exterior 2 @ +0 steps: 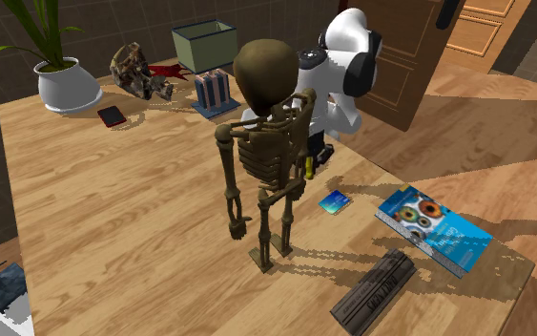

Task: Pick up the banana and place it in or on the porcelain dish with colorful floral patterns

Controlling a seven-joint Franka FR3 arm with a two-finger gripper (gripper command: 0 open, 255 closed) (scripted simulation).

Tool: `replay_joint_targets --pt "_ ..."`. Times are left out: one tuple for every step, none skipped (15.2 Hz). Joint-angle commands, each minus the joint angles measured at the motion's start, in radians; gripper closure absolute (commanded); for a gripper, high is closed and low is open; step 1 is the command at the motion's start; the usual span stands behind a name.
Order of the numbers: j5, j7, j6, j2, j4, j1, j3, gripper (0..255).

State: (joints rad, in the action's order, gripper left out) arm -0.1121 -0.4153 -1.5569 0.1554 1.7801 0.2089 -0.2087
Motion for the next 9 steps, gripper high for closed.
replay_joint_targets --pt "0.001 0.004 0.029 -0.007 -0.036 0.0 0.0 255" --pt "0.002 0.005 0.043 -0.011 -0.053 0.0 0.0 255" --pt "0.003 0.007 0.057 -0.014 -0.071 0.0 0.0 255" --pt "0.003 0.008 0.071 -0.018 -0.089 0.0 0.0 255" --pt "0.004 0.01 0.085 -0.022 -0.107 0.0 0.0 255" --pt "0.005 0.012 0.099 -0.026 -0.125 0.0 0.0 255" --pt "0.005 0.013 0.113 -0.031 -0.144 0.0 -0.001 255" --pt "0.006 0.015 0.128 -0.036 -0.163 0.0 -0.001 255" --pt "0.007 0.017 0.142 -0.041 -0.183 0.0 -0.001 255"
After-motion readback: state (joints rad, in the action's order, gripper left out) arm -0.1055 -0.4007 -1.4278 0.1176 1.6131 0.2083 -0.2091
